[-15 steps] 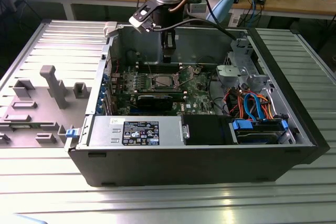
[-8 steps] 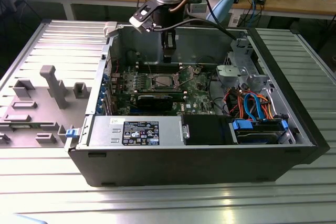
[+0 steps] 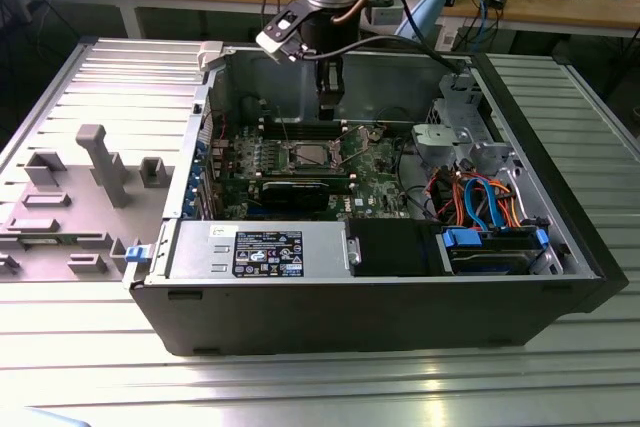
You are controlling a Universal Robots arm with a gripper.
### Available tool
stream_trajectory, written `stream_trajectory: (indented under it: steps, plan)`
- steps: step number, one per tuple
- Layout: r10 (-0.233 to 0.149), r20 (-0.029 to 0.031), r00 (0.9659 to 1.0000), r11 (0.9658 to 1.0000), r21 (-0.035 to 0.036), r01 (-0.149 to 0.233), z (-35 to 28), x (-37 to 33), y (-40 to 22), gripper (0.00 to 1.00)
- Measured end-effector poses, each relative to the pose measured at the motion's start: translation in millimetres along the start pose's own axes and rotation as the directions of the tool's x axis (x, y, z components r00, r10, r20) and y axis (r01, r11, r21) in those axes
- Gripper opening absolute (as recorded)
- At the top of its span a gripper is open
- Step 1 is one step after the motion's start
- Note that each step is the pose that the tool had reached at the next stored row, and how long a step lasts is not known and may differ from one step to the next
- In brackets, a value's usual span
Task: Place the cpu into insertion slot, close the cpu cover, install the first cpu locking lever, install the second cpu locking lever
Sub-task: 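Close the cpu cover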
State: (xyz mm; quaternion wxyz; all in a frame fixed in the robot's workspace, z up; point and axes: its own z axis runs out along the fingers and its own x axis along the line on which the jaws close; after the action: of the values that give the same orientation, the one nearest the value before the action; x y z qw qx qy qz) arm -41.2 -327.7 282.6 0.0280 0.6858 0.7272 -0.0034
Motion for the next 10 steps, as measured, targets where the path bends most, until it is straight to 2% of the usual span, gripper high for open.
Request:
stream_trajectory:
  steps: [10]
  plan:
    - [0.0,0.0001,1.0,1.0,0.0,0.0,0.4,-0.6,10.3,0.11]
